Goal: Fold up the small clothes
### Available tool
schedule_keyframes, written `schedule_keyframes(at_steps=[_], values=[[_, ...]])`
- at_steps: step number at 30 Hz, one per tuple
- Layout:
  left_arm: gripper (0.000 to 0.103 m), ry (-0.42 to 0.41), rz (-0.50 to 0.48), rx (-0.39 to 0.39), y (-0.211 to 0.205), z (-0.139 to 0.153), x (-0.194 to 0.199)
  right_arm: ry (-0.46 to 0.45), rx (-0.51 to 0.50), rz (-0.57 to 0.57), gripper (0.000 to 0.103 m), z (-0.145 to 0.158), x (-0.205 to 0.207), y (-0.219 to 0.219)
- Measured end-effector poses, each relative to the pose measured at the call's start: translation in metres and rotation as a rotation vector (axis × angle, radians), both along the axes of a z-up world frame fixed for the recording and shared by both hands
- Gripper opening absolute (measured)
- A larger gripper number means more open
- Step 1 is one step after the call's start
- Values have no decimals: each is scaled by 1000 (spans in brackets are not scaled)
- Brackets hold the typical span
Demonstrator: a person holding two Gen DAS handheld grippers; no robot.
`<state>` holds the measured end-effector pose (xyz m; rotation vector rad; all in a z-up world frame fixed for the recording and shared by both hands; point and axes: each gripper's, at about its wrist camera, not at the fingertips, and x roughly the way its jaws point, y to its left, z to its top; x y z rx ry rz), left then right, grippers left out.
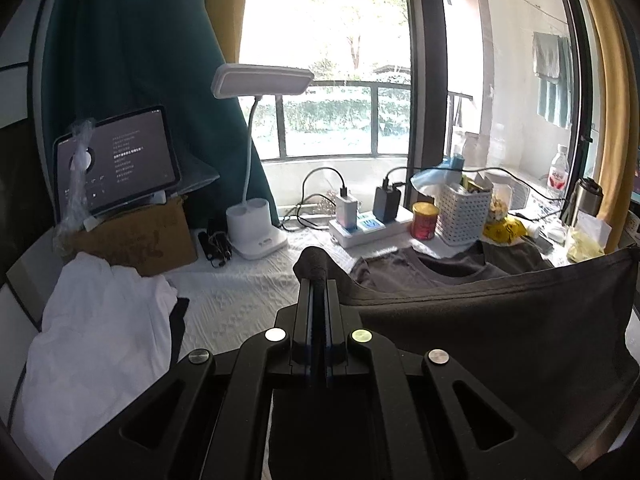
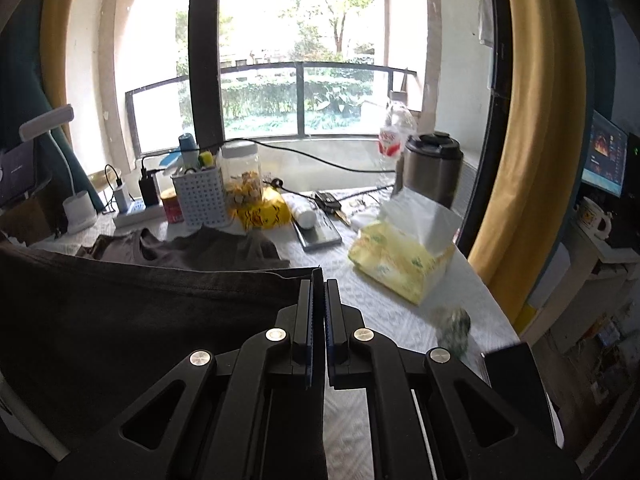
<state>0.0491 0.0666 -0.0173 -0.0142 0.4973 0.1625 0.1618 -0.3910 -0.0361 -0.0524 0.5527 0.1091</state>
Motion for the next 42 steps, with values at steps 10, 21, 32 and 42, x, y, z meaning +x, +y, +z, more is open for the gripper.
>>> schedule_keyframes(at_steps=[10,21,32,42], values=[[3,-28,-9,43,4,8,30,-34,-14,24,6,10,34,13],[3,-69,-9,42,11,15,64,-68,-42,29,6,21,69,17],[3,-93,-34,109,11,22,101,-101,-28,34,6,24,105,22],[3,-73,-40,105,11,6,145,-93,-27,36,6,12,150,22]])
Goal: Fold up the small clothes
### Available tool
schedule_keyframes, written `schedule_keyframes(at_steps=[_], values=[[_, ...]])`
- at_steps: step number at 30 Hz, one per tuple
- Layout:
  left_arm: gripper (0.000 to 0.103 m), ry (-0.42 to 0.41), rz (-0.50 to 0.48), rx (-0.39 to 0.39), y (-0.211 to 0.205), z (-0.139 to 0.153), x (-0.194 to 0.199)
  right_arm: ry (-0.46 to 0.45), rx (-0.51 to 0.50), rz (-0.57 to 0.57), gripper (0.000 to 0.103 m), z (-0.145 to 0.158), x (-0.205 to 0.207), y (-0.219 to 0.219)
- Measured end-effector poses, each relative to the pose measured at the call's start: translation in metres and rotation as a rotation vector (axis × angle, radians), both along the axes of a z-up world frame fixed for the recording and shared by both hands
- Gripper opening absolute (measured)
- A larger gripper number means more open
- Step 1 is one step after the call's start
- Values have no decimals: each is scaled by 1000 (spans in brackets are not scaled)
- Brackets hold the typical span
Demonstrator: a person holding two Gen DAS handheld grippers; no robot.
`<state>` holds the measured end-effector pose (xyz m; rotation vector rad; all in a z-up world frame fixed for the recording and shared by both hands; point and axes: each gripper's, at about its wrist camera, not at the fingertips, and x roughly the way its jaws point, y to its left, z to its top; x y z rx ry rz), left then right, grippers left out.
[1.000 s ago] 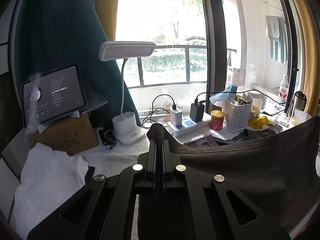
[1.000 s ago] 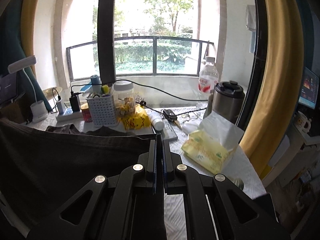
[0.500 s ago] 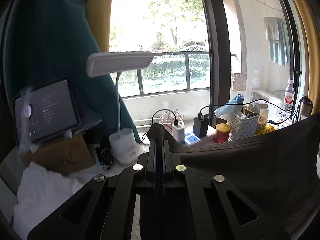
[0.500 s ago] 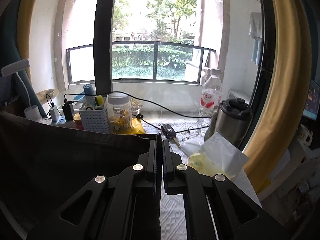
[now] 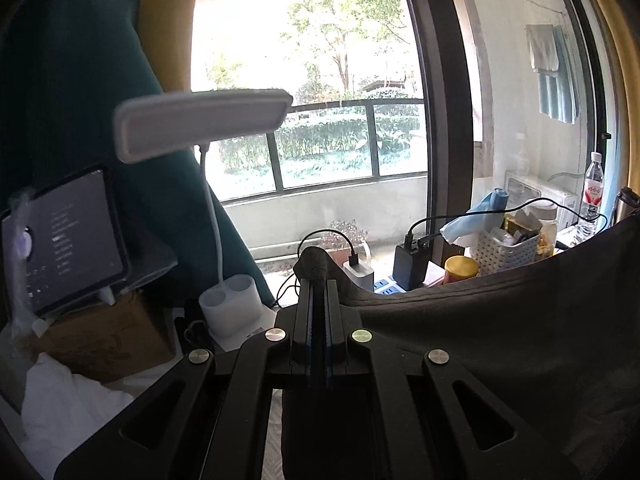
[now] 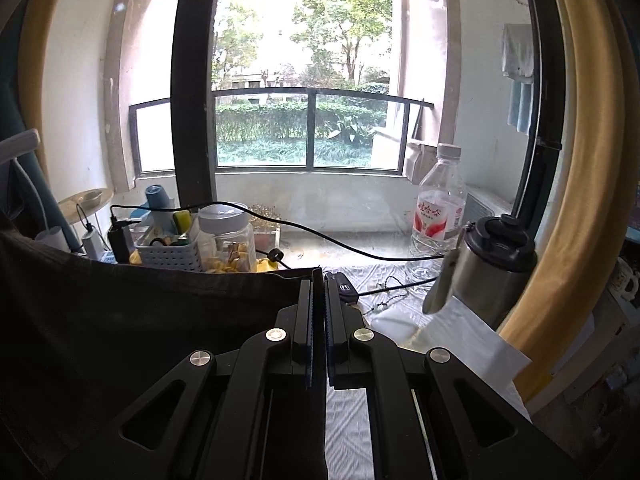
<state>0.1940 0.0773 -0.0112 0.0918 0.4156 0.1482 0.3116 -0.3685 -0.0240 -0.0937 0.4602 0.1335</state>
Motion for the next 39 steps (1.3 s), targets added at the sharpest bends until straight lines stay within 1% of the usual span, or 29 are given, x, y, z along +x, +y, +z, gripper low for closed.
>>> schedule_keyframes(at_steps=[12,18,21,24,26,28,29,30,31,32,33,36,39], values=[[3,41,20,-7,14,-30,47,47,-43,9,6,-26,52,13],[3,74,37,0,21,-50,67,73,-60,7,6,-41,69,18],[3,104,32,-5,22,-64,74,81,-75,-12,6,-51,69,20],[4,140,37,-22,24,-75,81,105,-65,-29,6,-60,73,19],[5,184,32,-36,27,-85,87,120,-75,-38,6,-65,75,20],[14,225,41,-49,32,-92,91,149,-92,-45,6,-69,77,23],[26,229,52,-60,35,-94,91,159,-99,-43,10,-71,77,24],[38,228,62,-78,40,-94,90,156,-106,-42,23,-72,74,25],[43,228,69,-91,43,-93,88,151,-112,-42,43,-71,71,27],[49,228,79,-100,45,-93,87,147,-115,-38,50,-71,68,28],[51,230,87,-106,47,-92,85,145,-115,-34,53,-70,65,28],[52,246,101,-122,52,-89,77,139,-110,-34,53,-66,57,29],[52,245,106,-132,53,-85,63,138,-98,-42,53,-62,45,27]])
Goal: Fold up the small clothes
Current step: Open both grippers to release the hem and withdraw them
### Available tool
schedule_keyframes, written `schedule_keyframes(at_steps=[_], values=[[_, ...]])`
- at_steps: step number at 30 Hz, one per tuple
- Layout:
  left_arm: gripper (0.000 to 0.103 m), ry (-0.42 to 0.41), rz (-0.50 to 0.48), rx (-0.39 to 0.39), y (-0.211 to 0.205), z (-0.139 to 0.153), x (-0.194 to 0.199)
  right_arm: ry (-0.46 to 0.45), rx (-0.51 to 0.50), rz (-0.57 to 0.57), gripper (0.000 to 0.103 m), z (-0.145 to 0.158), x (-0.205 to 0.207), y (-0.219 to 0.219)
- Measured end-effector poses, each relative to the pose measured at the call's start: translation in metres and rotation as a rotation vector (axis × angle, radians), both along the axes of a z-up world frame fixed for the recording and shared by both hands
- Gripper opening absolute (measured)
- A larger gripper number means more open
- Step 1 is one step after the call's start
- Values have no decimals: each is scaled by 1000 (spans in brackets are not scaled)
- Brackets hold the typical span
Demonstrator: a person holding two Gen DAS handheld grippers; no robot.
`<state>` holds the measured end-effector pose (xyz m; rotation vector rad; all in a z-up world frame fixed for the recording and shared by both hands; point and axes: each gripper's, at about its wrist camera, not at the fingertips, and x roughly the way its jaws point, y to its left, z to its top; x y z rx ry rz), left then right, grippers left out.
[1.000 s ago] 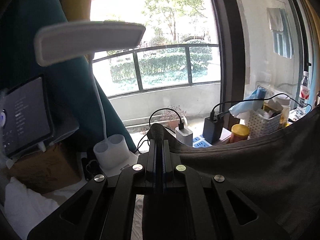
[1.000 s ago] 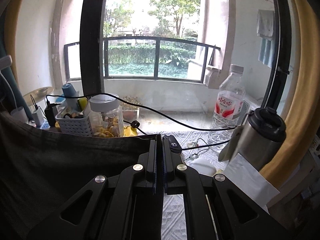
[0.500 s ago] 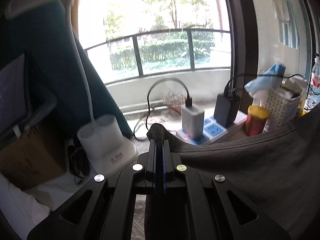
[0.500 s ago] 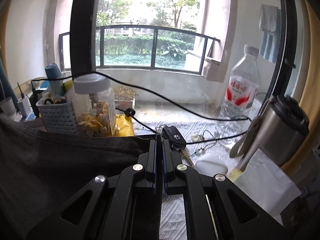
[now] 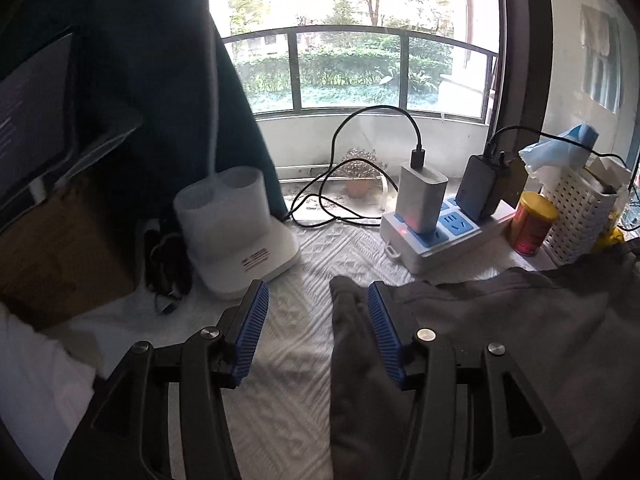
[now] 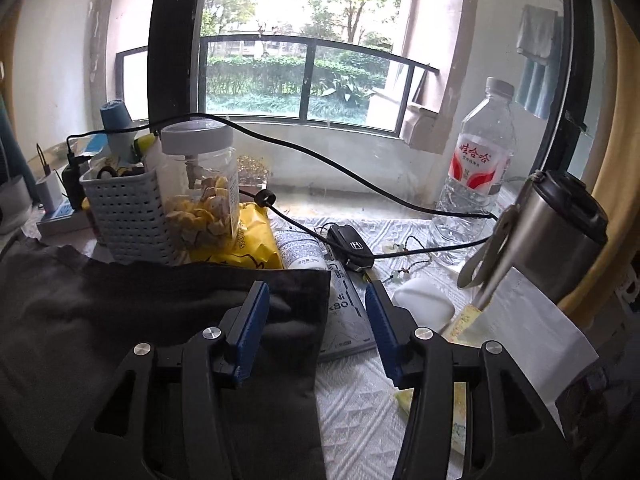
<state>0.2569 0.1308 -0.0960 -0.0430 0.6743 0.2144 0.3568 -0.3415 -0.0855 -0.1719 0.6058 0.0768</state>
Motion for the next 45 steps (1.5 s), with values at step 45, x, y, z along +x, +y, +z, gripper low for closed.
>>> schedule_keyframes(at_steps=[45], values=[[53,76,-76,-162,-44,-30,-204,198,196,-52,53,-51,-209,-72]])
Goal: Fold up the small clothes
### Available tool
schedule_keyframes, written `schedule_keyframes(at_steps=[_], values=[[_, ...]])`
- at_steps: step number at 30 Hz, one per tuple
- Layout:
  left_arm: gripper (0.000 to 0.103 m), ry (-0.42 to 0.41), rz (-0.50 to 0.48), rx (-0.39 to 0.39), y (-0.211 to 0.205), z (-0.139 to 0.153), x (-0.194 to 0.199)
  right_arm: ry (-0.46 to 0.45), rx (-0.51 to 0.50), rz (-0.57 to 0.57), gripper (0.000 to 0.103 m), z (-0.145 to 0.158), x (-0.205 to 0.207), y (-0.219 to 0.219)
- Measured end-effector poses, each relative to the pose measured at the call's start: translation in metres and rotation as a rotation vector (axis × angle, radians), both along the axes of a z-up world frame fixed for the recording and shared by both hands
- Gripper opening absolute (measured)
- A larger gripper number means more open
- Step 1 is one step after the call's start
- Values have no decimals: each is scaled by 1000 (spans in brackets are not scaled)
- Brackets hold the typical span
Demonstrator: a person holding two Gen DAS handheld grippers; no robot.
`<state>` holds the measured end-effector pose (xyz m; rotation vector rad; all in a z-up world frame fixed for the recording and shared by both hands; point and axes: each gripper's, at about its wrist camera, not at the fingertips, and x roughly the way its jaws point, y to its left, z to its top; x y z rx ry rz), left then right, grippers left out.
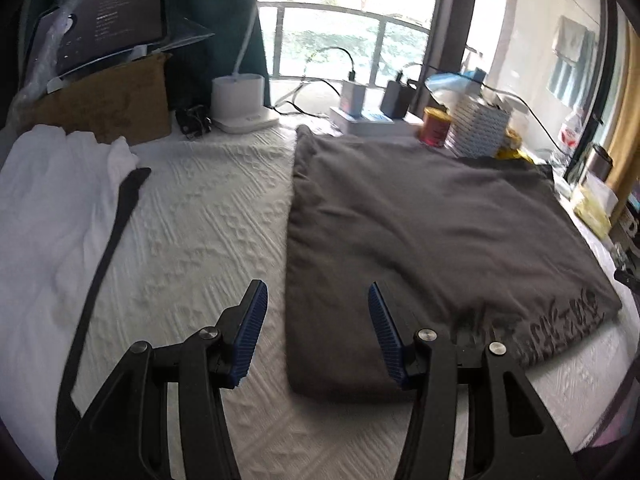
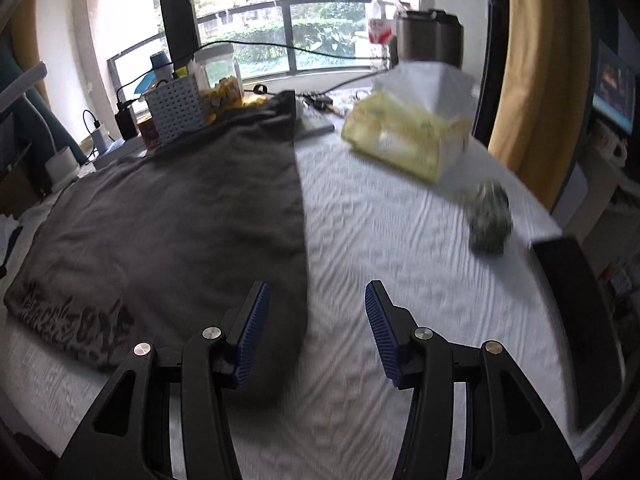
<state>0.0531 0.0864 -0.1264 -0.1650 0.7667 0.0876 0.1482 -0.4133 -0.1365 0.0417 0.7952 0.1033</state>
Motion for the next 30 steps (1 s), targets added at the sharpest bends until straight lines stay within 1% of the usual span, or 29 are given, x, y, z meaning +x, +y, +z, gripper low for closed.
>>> schedule_keyframes(at_steps=[4,7,9,14,15,16,18,20,21,22,23,24,26,28,30], values=[[53,32,-20,7,-8,-6,-9,9,28,6,53,-5,-13,0],[53,40,-35,3,-10,-7,-15,22,36,23,53,-10,-21,3],[53,46,-40,-11,-9,-7,-18,10,45,15,53,-14,-24,5],[52,114,-9,-69,-2,-21,-15,-6,76,22,53,-16,-25,9],[52,122,-1,-75,-1,-24,-14,-10,76,25,51,-16,-26,11],[52,109,1,-72,-2,-24,-15,-13,75,29,45,-17,-26,13],[52,109,4,-72,-4,-24,-14,-14,84,39,37,-18,-27,16],[52,98,4,-59,-7,-25,-13,-19,83,36,32,-19,-25,18],[46,97,3,-51,-8,-25,-12,-18,91,37,23,-20,-25,18],[37,97,-10,-49,-10,-26,-12,-15,94,40,18,-20,-24,19],[25,98,-26,-49,-11,-26,-11,-16,93,42,18,-20,-23,19],[20,98,-35,-50,-13,-26,-11,-15,89,46,16,-20,-23,20],[12,97,-49,-50,-15,-26,-12,-12,85,50,14,-20,-22,22],[9,91,-53,-33,-18,-25,-12,-14,82,47,14,-20,-22,23],[8,78,-62,-7,-21,-23,-14,-17,79,43,14,-20,-24,24]])
